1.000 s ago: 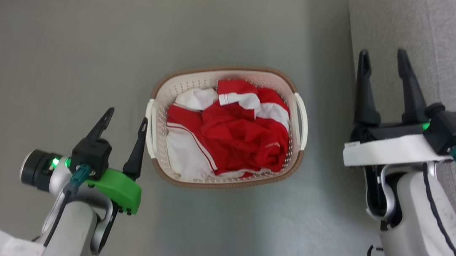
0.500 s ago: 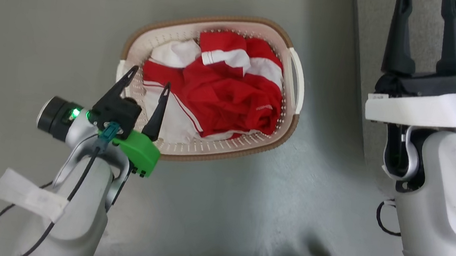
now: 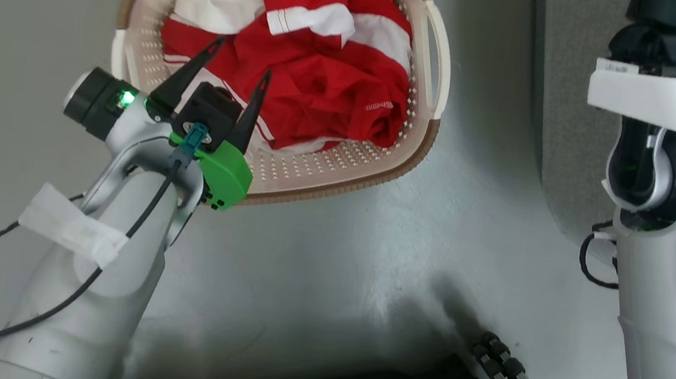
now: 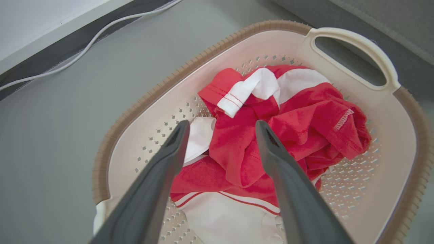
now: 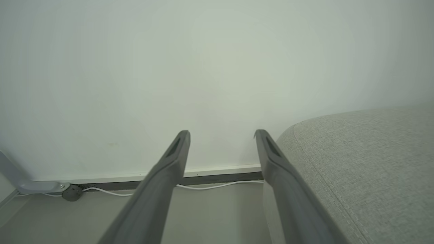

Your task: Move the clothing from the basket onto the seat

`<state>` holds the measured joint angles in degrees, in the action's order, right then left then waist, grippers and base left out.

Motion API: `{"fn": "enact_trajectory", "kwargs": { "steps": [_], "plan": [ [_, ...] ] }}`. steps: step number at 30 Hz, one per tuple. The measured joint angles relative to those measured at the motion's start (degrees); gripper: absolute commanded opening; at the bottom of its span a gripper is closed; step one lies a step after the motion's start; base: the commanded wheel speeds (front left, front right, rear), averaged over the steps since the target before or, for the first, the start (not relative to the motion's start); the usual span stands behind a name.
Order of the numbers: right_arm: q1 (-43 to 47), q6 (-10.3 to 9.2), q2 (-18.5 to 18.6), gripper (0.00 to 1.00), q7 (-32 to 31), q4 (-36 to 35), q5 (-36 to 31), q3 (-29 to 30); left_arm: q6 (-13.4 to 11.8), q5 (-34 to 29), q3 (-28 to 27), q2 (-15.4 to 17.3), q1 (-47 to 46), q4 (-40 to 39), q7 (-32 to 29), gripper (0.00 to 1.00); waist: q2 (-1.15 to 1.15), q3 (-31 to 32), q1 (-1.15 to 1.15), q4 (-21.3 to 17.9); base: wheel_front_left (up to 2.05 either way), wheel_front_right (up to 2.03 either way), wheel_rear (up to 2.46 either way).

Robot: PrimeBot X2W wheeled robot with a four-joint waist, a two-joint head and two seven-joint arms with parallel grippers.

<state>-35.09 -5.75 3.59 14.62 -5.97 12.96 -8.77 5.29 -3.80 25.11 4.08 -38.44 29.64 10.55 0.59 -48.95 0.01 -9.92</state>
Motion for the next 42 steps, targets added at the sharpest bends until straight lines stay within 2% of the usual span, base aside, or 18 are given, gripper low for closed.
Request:
{"fn": "enact_trajectory", "kwargs": {
  "steps": [10,29,30,32,33,35,36,42],
  "plan": [
    [-2.61,-0.35,-0.13,1.0,0.0,-0.08,0.02,0.15,0.74,-1.52,2.35,0.08,-3.54,5.72,0.1,1.0,0.0,-6.35,0.0,-1.64,0.0,0.0,0.0],
    [-3.52,-0.51,-0.33,1.0,0.0,-0.04,2.25,-1.1,0.49,-2.69,1.05,2.52,-9.8,13.61,-0.51,1.0,0.0,-10.52,0.0,-5.13,0.0,0.0,0.0],
    [-3.52,-0.52,-0.34,1.0,0.0,-0.03,2.31,-1.11,0.34,-2.98,1.05,2.52,-9.9,14.03,-0.63,0.95,0.0,-10.57,0.0,-5.23,0.0,0.0,0.0],
    [-3.52,-0.86,-0.34,1.0,0.0,-0.02,2.79,-1.19,0.22,-3.24,1.08,2.52,-10.09,14.78,-0.92,0.51,0.0,-10.63,0.0,-5.42,0.0,0.0,0.0],
    [-3.52,-0.86,-0.34,1.0,0.0,-0.02,3.1,-1.23,0.15,-3.42,1.09,2.52,-10.21,15.12,-0.92,0.41,0.0,-10.64,0.0,-5.5,0.0,0.0,0.0],
    [-3.52,-0.86,-0.34,1.0,0.0,0.02,3.44,-1.25,-0.11,-3.55,1.1,2.5,-10.63,15.83,-0.91,0.08,0.0,-10.64,-0.01,-5.64,0.0,0.0,0.0],
    [-3.52,-0.87,-0.35,1.0,0.0,0.07,3.57,-1.25,-0.27,-3.56,1.1,2.49,-10.89,16.15,-0.91,0.0,0.0,-10.62,0.0,-5.7,0.0,0.0,0.0],
    [-3.53,-0.89,-0.37,1.0,0.0,1.26,3.66,-0.81,-0.52,-3.43,1.11,1.58,-11.32,17.06,0.92,0.0,0.0,-9.65,-0.01,-5.67,0.0,0.0,0.0]
  ]
}}
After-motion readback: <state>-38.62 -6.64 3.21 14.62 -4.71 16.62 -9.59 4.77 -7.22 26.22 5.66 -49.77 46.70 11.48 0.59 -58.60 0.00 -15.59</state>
